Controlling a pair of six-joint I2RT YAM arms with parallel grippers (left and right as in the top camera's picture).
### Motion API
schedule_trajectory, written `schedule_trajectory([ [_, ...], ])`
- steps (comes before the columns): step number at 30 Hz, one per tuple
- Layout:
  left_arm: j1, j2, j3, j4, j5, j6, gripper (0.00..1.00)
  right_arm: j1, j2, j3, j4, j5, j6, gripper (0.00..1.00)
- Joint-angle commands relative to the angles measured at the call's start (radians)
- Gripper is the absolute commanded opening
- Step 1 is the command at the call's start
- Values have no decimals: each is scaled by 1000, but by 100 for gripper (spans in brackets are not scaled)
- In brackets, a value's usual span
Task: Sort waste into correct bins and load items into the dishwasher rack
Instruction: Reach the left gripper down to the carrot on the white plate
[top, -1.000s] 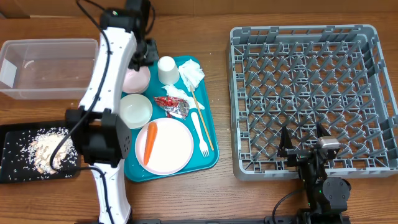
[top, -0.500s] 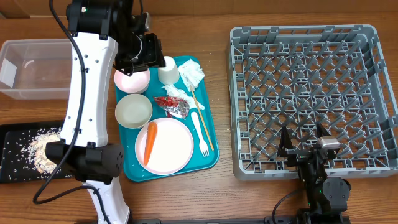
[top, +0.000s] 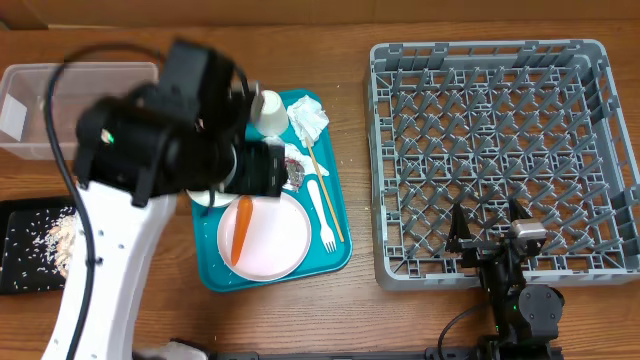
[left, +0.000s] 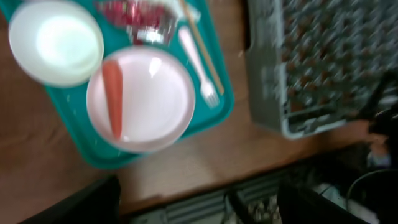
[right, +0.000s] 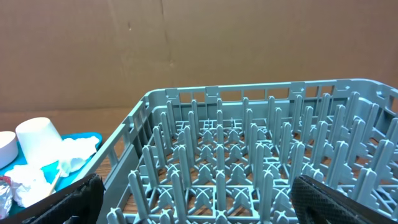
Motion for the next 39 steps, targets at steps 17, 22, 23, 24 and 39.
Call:
schedule_trajectory([
  [17,-4,3,-798,498,-259,-205,80,-5,-12,-10,3,5,4,100],
  [22,9,3,-873,587,-302,-207,75,-5,-12,-10,3,5,4,100],
  [23,9,3,-887,605,-294,-207,74,-5,-12,-10,3,5,4,100],
  [24,9,3,-903,628,-283,-206,74,-5,-12,-10,3,5,4,100],
  [39,9,3,-1098,900,-350,-203,73,-5,-12,-10,3,5,4,100],
])
